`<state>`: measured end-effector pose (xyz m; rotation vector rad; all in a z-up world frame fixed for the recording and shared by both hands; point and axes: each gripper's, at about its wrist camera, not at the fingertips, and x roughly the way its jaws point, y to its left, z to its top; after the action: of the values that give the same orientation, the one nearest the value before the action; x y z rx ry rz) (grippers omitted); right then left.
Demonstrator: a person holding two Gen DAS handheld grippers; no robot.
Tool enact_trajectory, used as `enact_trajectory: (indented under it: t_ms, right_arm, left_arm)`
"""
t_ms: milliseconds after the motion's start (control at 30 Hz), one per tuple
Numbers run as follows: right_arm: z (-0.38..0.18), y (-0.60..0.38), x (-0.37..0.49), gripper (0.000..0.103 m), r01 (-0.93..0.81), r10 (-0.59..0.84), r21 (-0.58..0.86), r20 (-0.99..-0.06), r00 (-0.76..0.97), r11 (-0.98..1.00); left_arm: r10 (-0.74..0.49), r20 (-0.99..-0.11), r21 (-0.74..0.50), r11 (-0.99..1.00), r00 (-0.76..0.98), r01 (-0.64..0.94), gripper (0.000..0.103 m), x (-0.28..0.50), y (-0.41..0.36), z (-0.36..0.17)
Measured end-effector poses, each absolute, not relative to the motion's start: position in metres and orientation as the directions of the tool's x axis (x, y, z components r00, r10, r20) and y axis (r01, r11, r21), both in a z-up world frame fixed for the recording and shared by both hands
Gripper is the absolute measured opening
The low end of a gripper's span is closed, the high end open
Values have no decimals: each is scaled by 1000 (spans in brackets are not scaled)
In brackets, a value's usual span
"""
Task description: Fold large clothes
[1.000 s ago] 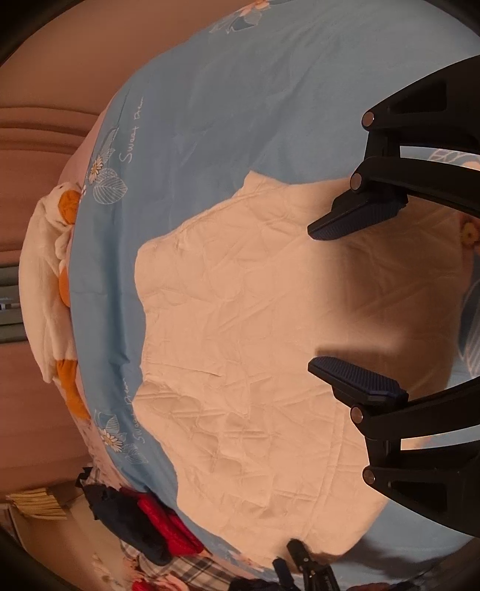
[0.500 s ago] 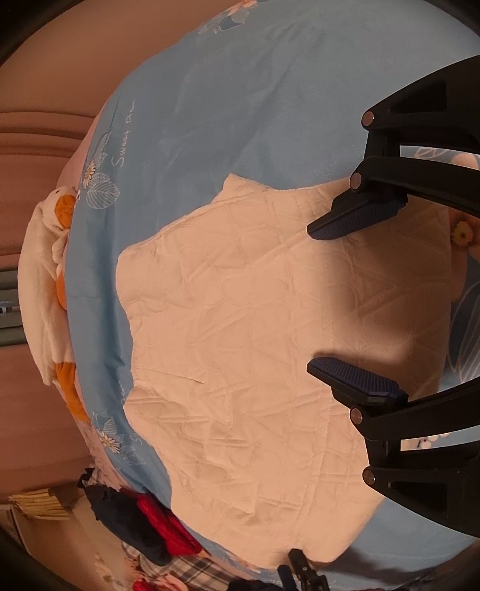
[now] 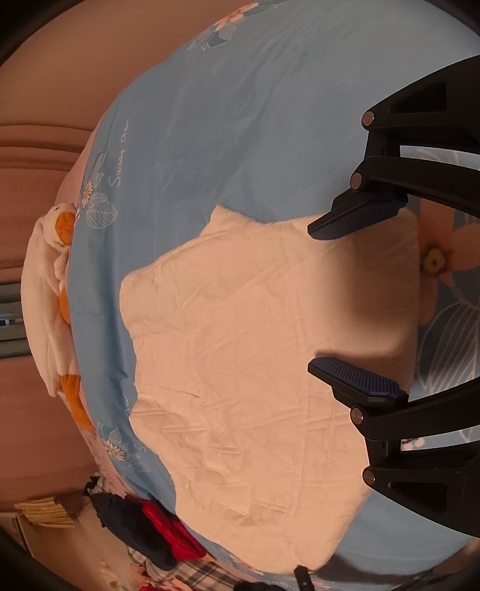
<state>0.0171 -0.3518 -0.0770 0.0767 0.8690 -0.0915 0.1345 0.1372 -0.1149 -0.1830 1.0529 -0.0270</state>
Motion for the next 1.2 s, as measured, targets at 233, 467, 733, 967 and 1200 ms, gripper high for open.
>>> enact_trajectory:
  t_ms: [233,467,733,967,1200]
  right_arm:
    - [-75,-367,2,69,182,-71,59,-773,630,981]
    - [-59,-346,-9,69,152,-89,15,-750,656,988]
    - [-48,-316,-13,70,59,-14,35,-730,683,998]
    - [-46,-299,-11,70,11,24,43,-720,694,999]
    - [-49,-285,-7,70,-20,53,54,-722,690,998]
  left_arm:
    - [-190,-840,-274,957,509,-95,94,111,156,-103]
    - [-394,-776,-509,852,492,-120,95,106,156,-106]
    - [-490,-740,-609,778,461,-151,96,104,148,-115]
    - [-543,-702,-666,730,460,-154,96,105,147,-120]
    - [-587,-667,-716,677,459,-173,96,111,145,-129]
